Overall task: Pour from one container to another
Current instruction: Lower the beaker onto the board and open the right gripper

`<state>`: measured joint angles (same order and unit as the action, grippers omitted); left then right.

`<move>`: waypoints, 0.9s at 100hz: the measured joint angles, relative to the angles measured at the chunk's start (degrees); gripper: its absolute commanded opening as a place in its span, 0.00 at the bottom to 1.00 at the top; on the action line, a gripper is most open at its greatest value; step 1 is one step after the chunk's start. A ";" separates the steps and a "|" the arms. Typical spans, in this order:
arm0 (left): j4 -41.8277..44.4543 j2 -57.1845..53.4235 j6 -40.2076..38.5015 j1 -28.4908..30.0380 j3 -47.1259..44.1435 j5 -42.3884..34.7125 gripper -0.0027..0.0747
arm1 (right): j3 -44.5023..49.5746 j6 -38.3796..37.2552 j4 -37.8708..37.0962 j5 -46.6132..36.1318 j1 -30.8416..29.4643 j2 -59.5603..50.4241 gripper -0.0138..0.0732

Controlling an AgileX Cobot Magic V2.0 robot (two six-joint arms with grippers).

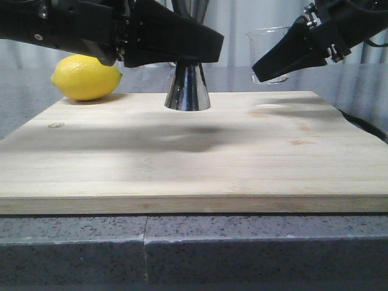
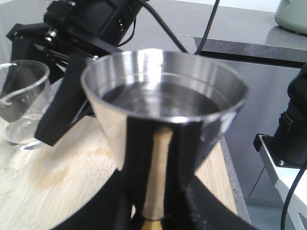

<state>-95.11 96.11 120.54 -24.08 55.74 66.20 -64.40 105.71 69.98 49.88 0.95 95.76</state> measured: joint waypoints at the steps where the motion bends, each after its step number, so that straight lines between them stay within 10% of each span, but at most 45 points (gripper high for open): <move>1: 0.00 0.00 0.00 0.00 0.00 0.00 0.01 | 0.11 0.34 0.20 -0.18 0.00 0.00 0.25; 56: 0.00 0.00 0.00 0.00 0.00 0.00 0.01 | 16.15 26.18 30.50 -10.08 0.00 0.00 0.25; 90: 0.00 0.00 0.00 0.00 0.00 0.00 0.01 | 17.98 30.75 34.22 -9.98 0.00 -0.20 0.25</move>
<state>-95.11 96.11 120.54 -24.08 55.74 66.20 -46.43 136.46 104.20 39.90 0.95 95.56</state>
